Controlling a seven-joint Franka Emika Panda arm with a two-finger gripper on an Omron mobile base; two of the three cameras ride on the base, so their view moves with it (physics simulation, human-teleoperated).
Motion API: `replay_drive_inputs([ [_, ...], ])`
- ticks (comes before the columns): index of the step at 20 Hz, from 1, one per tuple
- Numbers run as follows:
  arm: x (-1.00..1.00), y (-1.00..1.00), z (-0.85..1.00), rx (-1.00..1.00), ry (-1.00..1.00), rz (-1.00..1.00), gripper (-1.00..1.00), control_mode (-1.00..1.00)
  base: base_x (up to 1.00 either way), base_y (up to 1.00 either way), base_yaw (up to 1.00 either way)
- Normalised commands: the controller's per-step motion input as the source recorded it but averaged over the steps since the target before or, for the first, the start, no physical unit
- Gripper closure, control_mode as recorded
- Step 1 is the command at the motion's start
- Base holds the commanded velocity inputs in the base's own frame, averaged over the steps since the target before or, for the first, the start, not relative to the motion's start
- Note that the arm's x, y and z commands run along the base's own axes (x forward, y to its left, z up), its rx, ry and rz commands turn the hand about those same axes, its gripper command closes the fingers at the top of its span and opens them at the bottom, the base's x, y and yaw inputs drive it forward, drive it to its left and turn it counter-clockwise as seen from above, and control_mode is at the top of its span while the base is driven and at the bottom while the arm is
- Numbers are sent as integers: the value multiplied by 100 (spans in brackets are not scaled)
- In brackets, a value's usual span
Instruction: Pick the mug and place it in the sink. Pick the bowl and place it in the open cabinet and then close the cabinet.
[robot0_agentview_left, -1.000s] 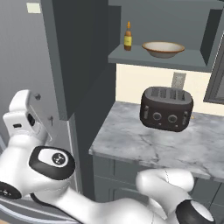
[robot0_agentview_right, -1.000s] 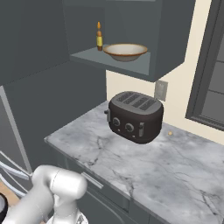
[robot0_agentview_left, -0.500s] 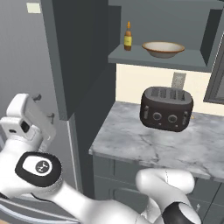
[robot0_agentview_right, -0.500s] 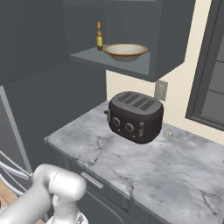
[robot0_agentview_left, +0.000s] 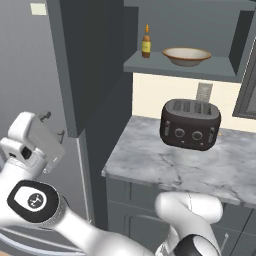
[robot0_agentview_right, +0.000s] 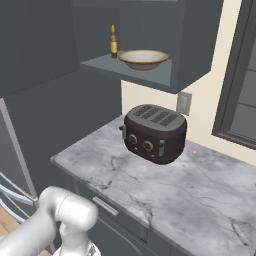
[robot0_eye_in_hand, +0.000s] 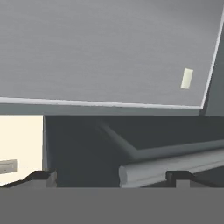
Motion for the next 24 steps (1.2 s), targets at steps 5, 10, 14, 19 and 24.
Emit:
replay_drive_inputs([
  [5,0,-19,0,14,0,-5,-100,-100,0,0,0],
  [10,0,-17,0,15,0,-5,-100,-100,0,0,0],
  [14,-3,-24,0,17,0,-4,-100,-100,0,0,0],
  [19,-24,-41,0,21,0,-5,-100,-100,0,0,0],
  [24,-28,-56,0,20,-1,-4,-100,-100,0,0,0],
])
